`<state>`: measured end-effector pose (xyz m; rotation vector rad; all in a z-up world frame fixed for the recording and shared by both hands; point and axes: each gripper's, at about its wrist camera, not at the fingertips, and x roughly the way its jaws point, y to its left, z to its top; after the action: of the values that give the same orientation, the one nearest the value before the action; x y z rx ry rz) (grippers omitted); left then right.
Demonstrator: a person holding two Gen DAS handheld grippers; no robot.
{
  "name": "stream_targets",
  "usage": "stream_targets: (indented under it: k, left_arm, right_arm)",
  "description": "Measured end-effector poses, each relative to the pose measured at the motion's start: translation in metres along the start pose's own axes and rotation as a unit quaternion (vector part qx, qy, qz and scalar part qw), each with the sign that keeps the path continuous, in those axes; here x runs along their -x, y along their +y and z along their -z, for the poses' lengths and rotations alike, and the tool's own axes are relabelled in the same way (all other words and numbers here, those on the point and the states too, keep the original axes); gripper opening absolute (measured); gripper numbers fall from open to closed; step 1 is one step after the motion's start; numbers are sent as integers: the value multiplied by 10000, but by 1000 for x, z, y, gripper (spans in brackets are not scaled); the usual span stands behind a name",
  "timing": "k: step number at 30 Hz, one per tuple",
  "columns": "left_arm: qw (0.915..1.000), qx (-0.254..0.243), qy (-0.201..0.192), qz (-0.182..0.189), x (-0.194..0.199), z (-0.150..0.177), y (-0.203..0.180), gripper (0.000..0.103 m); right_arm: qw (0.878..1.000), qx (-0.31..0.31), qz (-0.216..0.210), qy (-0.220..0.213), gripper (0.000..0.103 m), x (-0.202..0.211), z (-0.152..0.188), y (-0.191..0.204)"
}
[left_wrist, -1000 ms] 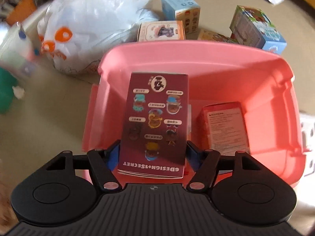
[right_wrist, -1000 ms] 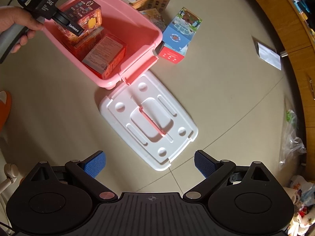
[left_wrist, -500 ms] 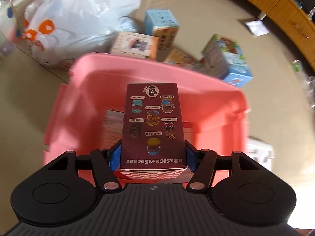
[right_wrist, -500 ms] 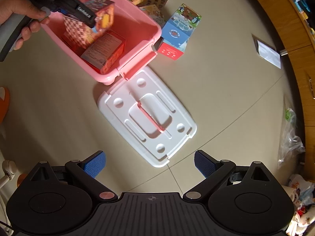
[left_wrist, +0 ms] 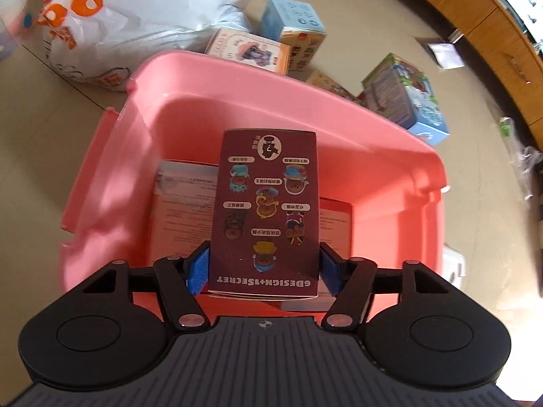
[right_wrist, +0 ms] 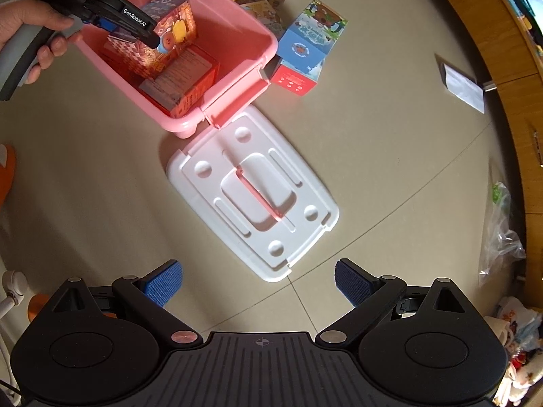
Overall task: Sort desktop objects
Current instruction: 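Lower the maroon box into the pink bin with the left gripper, then open the left gripper to release the maroon box and withdraw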
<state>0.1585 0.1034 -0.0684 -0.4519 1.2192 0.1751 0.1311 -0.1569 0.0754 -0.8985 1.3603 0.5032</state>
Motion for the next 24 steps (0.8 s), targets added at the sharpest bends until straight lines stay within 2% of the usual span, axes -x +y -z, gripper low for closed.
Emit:
stream_targets:
  k: [5,12,16,20,24]
  left_arm:
    - [9991,-128,-167,-359,7,-1,2,70]
    - [9976,-359,-257,-542,10,-3,2,72]
    - [9955,-451,-305,-781,12,-4,-4,74]
    - [9920,-834,-145,-938,9,-3,-17,74]
    - [9887,-992,-184,-1106,17,-2,-26,78]
  right_arm:
    - [10000,66,-28,-63,95,3,-4,3]
    - [9999,99,-10,-48,95,2,-5,4]
    - [9999,110,-54,-50,95,3,-5,4]
    - [9999,38,-117,-57,95,0,-3,1]
    - [9996,-92,-242,-112,95,-4,0,-5]
